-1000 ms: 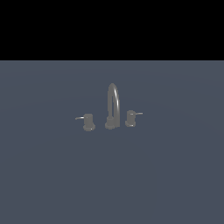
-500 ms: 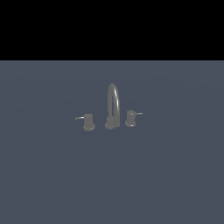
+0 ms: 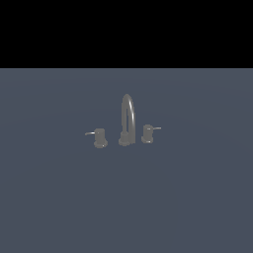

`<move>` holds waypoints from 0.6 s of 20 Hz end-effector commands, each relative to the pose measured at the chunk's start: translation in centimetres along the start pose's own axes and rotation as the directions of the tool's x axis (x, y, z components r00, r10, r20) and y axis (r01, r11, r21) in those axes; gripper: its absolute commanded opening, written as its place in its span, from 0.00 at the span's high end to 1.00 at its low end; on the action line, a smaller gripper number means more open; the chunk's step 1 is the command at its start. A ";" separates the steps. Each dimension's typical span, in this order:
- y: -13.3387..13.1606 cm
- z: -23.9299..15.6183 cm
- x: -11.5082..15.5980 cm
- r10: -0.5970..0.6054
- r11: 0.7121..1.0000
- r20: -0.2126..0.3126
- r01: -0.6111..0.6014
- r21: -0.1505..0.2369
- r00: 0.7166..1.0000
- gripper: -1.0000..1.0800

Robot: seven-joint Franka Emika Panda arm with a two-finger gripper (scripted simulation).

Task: Turn on the faucet by rotating a designated handle.

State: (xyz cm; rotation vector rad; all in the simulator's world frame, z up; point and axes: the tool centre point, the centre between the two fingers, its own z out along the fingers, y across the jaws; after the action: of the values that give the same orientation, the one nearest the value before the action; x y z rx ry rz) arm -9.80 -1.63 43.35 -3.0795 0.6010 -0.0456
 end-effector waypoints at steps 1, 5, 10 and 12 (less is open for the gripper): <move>-0.3 1.5 2.0 0.065 0.998 0.001 -0.065 -0.002 0.998 1.00; -0.6 4.2 4.9 0.165 0.986 0.002 -0.165 -0.006 0.986 1.00; -0.8 8.0 8.4 0.288 0.958 0.003 -0.288 -0.010 0.958 1.00; -0.8 9.6 9.7 0.336 0.942 0.003 -0.336 -0.011 0.942 1.00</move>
State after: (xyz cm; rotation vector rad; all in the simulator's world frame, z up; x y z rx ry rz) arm -1.20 -4.19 35.23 -2.9576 1.0607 -0.0334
